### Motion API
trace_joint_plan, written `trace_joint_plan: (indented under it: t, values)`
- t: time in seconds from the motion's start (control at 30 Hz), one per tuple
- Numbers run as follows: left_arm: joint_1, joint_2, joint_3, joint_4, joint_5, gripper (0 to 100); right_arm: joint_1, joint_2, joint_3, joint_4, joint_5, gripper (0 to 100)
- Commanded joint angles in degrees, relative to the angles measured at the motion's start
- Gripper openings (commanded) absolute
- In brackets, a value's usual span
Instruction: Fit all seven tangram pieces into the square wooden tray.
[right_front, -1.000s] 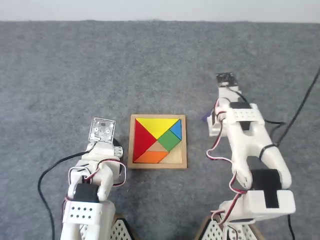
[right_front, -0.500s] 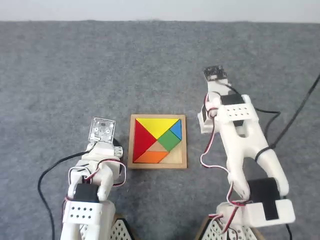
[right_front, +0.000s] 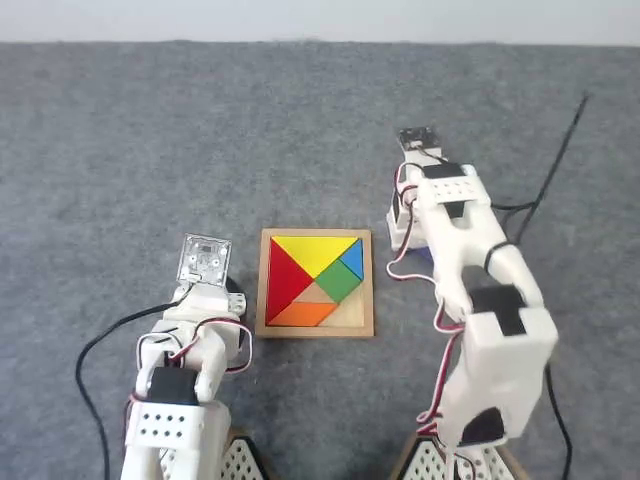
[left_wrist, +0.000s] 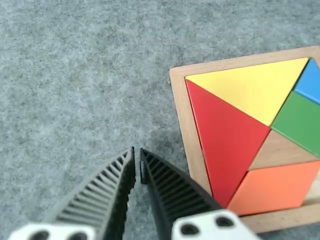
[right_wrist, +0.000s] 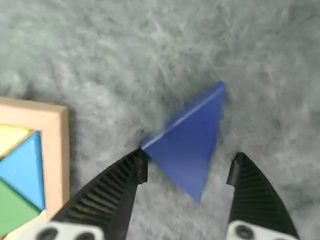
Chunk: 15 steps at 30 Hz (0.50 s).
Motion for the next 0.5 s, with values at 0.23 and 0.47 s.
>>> trace_joint_plan:
  t: [0.23, 0.47]
  values:
    - [-0.2, -0.8, -0.5, 0.0, 0.2, 1, -0.7, 1.4, -6.2, 0.2, -0.8, 26.6]
    - [-0.2, -0.8, -0.5, 0.0, 0.2, 1, -0.7, 1.9, -9.5, -0.9, -17.0, 26.7]
